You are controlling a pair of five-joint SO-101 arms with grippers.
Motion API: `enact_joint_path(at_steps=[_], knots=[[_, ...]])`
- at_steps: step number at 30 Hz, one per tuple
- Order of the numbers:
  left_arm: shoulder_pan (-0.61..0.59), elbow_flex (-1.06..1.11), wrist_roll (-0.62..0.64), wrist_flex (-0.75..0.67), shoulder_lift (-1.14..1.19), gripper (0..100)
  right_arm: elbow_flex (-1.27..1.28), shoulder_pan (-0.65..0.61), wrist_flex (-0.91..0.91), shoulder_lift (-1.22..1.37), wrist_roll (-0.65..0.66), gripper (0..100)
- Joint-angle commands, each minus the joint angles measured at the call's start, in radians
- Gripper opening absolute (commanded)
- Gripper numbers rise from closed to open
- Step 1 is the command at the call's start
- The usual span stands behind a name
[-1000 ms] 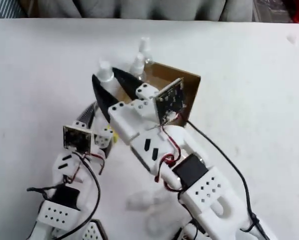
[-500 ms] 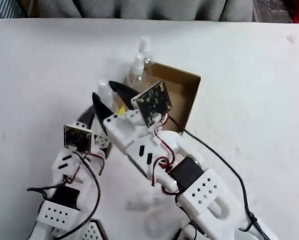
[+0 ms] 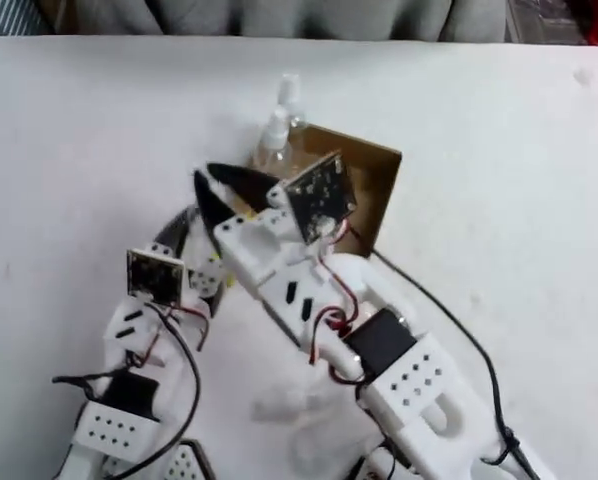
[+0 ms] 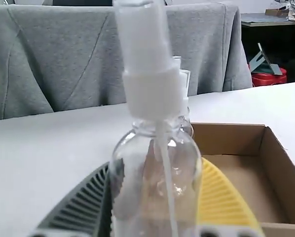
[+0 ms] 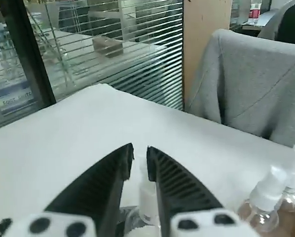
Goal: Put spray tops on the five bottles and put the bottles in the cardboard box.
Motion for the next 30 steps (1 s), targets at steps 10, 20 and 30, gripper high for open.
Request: enact_joint_path(at_steps=[10,20,30], knots=[[0.001,-0.006,0.009,0.040,-0.013,2,0.032,0.137,0.420,-0.189,0.009,1.6],[-0.005,-0.009,0.012,0.035,-0.013,2,0.299,0.219,0.513,-0.348,0.008,1.6],[-0.054,-0.097,0.249,0.100,-0.007,2,0.522,-0.033,0.407,-0.409,0.009,1.6]])
